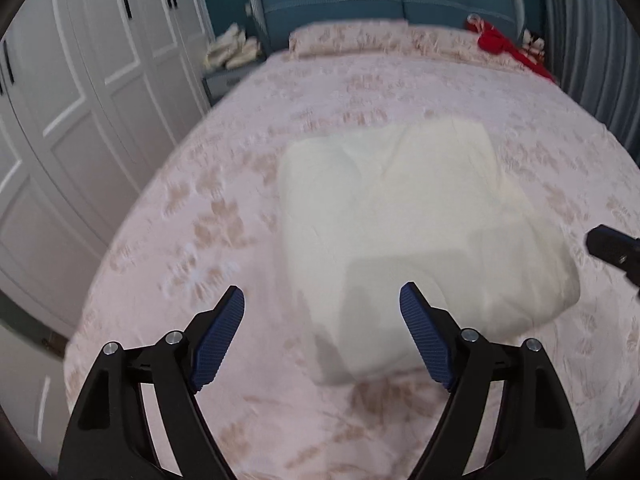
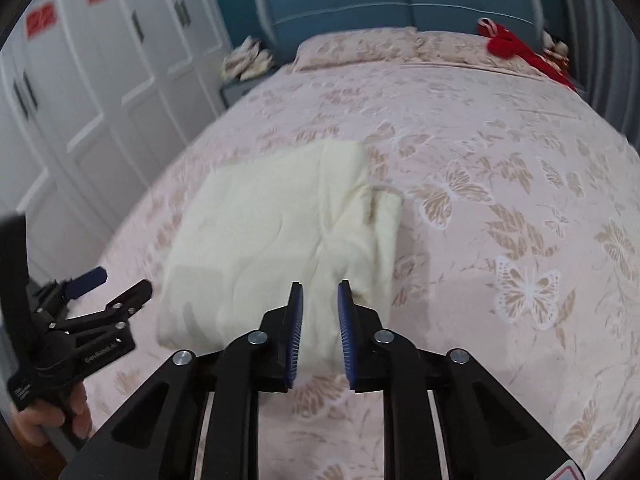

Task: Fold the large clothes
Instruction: 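Lower the folded bundle onto the bed and open both grippers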

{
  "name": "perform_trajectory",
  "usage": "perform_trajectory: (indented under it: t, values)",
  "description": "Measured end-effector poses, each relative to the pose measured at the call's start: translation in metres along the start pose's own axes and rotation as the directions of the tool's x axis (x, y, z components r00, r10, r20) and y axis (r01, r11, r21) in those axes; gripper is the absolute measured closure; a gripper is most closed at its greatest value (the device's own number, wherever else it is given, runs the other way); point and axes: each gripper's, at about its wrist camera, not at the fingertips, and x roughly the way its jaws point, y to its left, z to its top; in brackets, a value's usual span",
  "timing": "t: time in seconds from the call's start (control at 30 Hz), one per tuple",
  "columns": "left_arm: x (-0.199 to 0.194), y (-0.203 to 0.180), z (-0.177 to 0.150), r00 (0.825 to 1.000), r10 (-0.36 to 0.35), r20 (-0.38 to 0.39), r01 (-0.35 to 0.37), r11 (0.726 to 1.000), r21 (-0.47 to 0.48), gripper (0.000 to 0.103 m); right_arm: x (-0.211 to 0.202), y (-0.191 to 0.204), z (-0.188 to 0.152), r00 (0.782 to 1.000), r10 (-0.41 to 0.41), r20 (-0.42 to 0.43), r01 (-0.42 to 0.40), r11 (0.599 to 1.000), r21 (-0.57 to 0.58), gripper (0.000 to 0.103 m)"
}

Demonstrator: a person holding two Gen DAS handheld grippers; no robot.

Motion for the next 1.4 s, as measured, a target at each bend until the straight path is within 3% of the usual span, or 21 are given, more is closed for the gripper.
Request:
perform_trajectory:
  t: [0.17,0.33,0.67,1.27,1.37,1.4]
  values:
    - [0.037,-0.003,-0.014,0.995,0.004,-0.102,-0.010,0.998,-0.059,0.033,0.041,0.011,-0.018,0.990,-0.122,-0.066,0.114,0.988,-0.102,0.097]
    - [0.052,-0.008,-0.017,0.992,0.002,-0.128,-0.011,0.997,-0.070,0.032,0.075,-0.002,-0.028,0.983,-0.130,-0.130,0.122,0.990,-0.066,0.103]
    - [0.074,-0.017,-0.023,0.988,-0.001,-0.155,-0.012,0.996,-0.084,0.031,0.112,-0.010,-0.039,0.976,-0.120,-0.180,0.116,0.993,-0.037,0.103]
    - [0.090,-0.021,-0.027,0.990,0.018,-0.142,-0.033,0.994,-0.104,0.025,0.126,-0.007,-0.040,0.973,-0.144,-0.181,0.135,0.989,-0.061,0.103]
    - [0.082,-0.013,-0.027,0.992,-0.009,-0.129,-0.008,0.991,-0.132,0.025,0.114,-0.003,-0.034,0.969,-0.157,-0.189,0.146,0.987,-0.070,0.103]
    - [0.071,-0.007,-0.026,0.992,-0.022,-0.121,0.004,0.989,-0.148,0.025,0.101,-0.002,-0.030,0.973,-0.146,-0.180,0.139,0.989,-0.051,0.098]
